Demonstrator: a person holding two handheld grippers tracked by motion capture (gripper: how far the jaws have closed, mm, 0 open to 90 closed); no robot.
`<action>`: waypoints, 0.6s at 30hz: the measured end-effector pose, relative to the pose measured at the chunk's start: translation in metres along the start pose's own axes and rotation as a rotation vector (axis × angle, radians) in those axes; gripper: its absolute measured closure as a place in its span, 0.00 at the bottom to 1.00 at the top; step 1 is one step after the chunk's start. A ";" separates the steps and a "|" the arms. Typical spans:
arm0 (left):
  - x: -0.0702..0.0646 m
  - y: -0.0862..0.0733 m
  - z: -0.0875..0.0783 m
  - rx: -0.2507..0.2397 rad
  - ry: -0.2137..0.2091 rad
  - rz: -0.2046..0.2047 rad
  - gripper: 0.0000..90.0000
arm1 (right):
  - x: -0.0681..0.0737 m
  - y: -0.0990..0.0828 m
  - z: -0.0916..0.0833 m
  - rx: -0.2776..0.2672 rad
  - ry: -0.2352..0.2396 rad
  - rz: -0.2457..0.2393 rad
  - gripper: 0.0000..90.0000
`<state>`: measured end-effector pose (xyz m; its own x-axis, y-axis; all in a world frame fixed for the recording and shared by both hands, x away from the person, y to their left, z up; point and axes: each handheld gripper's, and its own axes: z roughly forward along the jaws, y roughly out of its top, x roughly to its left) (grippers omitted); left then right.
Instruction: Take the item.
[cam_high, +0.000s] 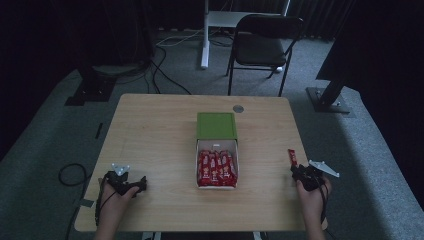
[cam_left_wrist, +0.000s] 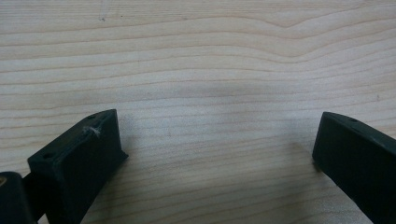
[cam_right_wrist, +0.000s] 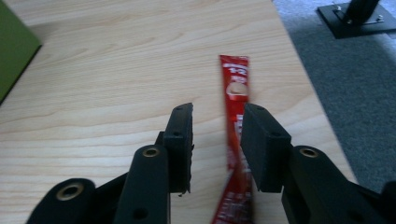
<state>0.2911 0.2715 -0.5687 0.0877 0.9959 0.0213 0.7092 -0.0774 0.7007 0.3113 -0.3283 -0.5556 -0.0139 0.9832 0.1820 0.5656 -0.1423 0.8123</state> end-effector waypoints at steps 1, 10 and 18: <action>0.000 0.000 0.000 0.000 0.000 0.000 0.02 | 0.002 0.000 0.000 -0.001 0.008 -0.005 0.69; 0.000 0.000 0.000 0.000 0.000 0.000 0.02 | 0.019 -0.006 0.012 0.037 0.099 -0.125 0.55; 0.000 0.000 0.000 0.000 0.000 0.000 0.02 | 0.028 -0.010 0.019 0.039 0.136 -0.170 0.41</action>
<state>0.2911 0.2715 -0.5687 0.0878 0.9959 0.0211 0.7091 -0.0774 0.7008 0.3207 -0.2976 -0.5693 -0.2214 0.9678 0.1197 0.5771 0.0311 0.8161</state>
